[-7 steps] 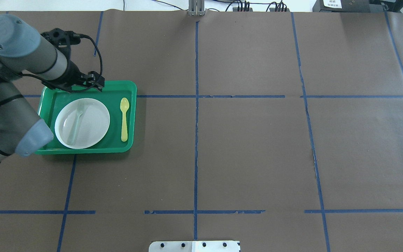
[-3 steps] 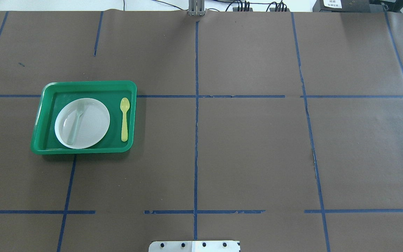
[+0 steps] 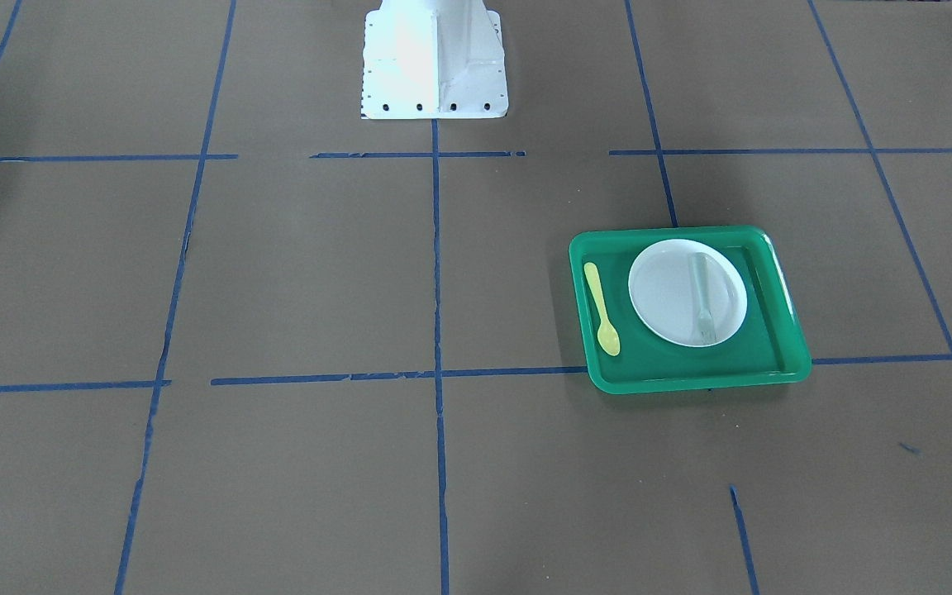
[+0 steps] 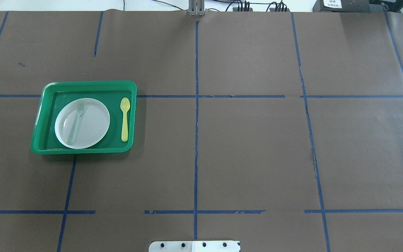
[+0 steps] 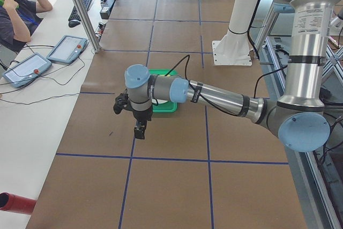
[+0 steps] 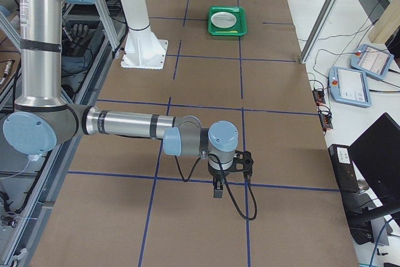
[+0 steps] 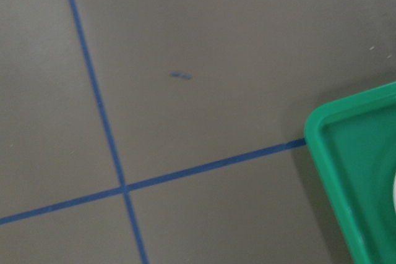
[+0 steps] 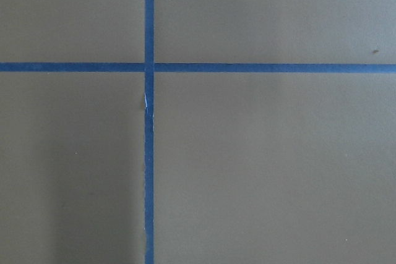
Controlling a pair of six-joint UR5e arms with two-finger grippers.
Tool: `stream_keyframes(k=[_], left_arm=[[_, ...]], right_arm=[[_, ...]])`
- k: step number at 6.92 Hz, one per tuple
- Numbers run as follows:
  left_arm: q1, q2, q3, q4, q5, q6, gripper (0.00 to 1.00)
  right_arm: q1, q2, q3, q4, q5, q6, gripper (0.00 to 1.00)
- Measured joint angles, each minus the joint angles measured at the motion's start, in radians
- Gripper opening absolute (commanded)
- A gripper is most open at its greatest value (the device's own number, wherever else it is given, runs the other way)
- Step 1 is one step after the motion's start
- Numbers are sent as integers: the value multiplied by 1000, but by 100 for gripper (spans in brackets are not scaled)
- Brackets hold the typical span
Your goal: Place spoon
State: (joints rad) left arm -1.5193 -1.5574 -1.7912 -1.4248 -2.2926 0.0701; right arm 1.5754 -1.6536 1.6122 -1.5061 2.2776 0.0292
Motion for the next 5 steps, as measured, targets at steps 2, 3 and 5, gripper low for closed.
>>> stream_keyframes(k=[2,3,5], left_arm=[[-43,66,7,6,-35,71,100],[-55,83,9,10,-60,97,100],[-61,88,20,8,-77,107,100]], right_arm=[[0,-1,0,0,0,0,100],[0,0,0,0,0,0,100],[0,-1,0,1,0,0,100]])
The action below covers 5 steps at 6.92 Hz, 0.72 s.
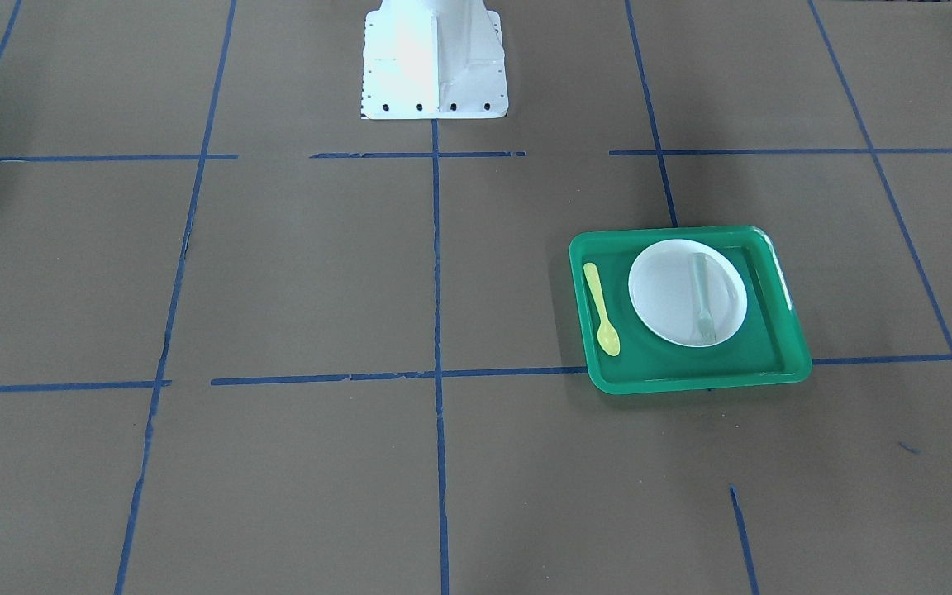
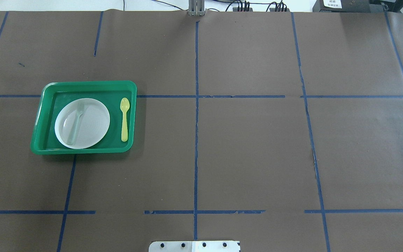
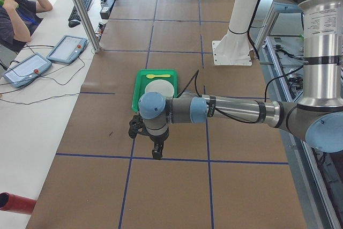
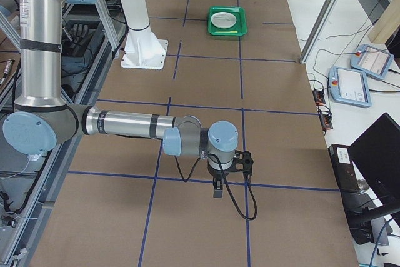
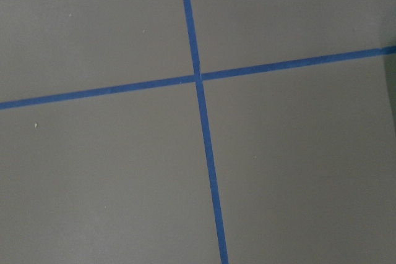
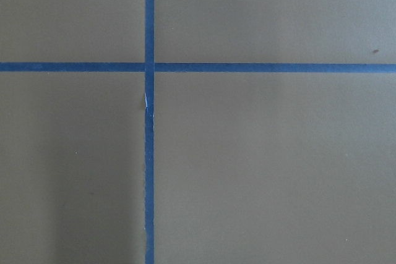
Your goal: Place spoon
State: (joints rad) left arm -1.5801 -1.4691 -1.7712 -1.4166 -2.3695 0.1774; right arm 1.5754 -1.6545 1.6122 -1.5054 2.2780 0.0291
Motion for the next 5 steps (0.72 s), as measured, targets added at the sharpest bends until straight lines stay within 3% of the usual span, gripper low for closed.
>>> stream_keyframes(k=[5], left_arm=[[-4,-13,1,-4,-1,1,100]], right_arm=[[0,0,0,0,0,0,100]])
